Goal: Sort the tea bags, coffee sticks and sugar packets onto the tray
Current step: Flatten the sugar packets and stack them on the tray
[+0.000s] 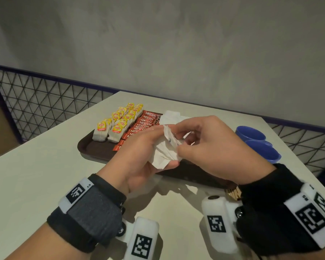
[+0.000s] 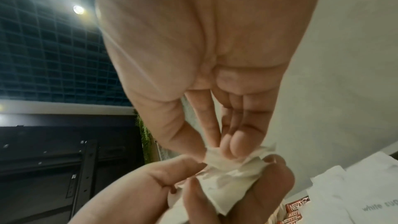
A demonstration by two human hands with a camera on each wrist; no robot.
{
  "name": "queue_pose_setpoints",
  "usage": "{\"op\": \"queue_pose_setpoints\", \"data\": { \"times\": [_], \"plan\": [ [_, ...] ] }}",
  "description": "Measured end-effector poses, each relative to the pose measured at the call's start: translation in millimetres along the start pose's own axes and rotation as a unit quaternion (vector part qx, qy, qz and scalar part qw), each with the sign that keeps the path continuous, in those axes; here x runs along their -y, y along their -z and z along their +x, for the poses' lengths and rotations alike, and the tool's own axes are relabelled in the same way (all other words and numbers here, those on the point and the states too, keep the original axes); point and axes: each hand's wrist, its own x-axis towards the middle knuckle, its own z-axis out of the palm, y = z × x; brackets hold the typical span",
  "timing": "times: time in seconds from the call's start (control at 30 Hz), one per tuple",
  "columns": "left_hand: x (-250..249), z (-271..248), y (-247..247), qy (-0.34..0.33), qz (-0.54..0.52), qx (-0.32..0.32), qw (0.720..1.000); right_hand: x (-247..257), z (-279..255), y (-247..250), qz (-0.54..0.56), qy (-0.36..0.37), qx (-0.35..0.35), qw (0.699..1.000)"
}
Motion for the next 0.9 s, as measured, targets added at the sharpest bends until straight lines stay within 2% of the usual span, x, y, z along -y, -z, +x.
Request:
{"op": "queue_pose_setpoints", "data": {
  "times": [0.1,0.33,0.6,0.73,0.9],
  "plan": [
    [-2.1,-2.4,-0.8,0.017,-0.041,0.004,0.999,-5.1,2.1,1.4,-0.002,-0.017,0.016,1.0],
    [1.9,4.1,6.4,-0.043,0.021,-0.02,0.999,-13.5,4.9,1.8,-0.016,-0.007,-0.007,1.0],
    [-0.1,1.3,4.0,-0.058,0.018,0.005,0.998,-26.5,11.5,-2.1,-0.041,0.022,-0.068,0.997],
    [1.0,-1.3,2.5,-0.073,0.049,0.009,0.996,-26.0,9.3,0.6,0.083,0.021,-0.034,0.996],
    [4.3,1.2,1.6,-0.055,0.087,-0.019,0.995,-27.5,8.9,0.9,0.066,-0.005,-0.026,0.997]
  ]
}}
